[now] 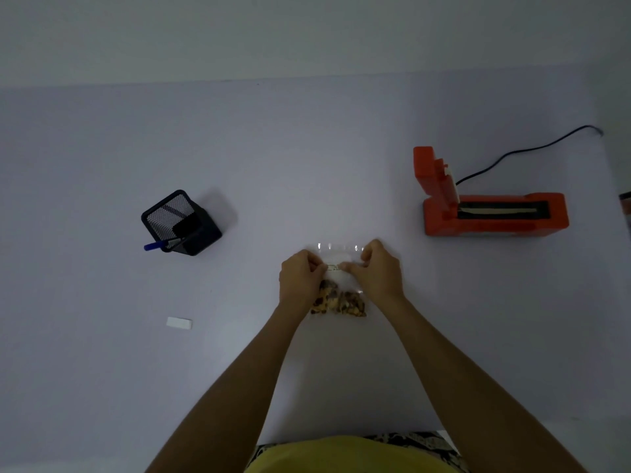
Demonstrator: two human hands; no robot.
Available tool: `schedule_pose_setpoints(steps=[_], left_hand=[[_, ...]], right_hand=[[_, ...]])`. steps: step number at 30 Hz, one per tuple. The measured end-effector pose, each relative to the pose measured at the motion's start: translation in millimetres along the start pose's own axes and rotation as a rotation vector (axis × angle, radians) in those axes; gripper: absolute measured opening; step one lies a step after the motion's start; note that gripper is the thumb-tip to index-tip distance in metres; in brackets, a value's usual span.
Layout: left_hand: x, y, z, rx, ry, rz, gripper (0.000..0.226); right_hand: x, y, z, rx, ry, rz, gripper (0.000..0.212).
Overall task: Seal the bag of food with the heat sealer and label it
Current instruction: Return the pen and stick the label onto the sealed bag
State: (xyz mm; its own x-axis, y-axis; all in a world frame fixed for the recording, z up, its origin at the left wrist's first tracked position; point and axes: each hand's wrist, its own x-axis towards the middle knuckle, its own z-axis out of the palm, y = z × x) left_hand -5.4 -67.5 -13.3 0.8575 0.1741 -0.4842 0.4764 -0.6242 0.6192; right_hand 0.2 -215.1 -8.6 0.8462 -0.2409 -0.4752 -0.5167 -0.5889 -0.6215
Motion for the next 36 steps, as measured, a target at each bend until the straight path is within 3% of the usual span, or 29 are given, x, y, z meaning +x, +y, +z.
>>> schedule_pose_setpoints(steps=[4,9,15,31,36], left_hand=[[0,-1,1,-0.016,0.006,-0.001,0.005],[-2,-1,2,-0.062,0.026,-0.014,0.004],[0,1,2,-0.094,0.034,-0.057,0.021],[-2,15,-1,-0.118,0.033,-0.194,0.013],[1,14,1,-0.114,0.027,-0.209,0.011]], right_hand=[[0,3,-3,0.009,-0.012,-0.014,0.037],[-6,-2,4,-0.020,-0.023,-0.012,0.049],[5,5,-5,0.028,-0.063,-0.007,0.039],[0,1,-3,0.024,-0.048,-0.001,0.034],[-1,4,-3,0.019,-0.065,-0.002,0.041]])
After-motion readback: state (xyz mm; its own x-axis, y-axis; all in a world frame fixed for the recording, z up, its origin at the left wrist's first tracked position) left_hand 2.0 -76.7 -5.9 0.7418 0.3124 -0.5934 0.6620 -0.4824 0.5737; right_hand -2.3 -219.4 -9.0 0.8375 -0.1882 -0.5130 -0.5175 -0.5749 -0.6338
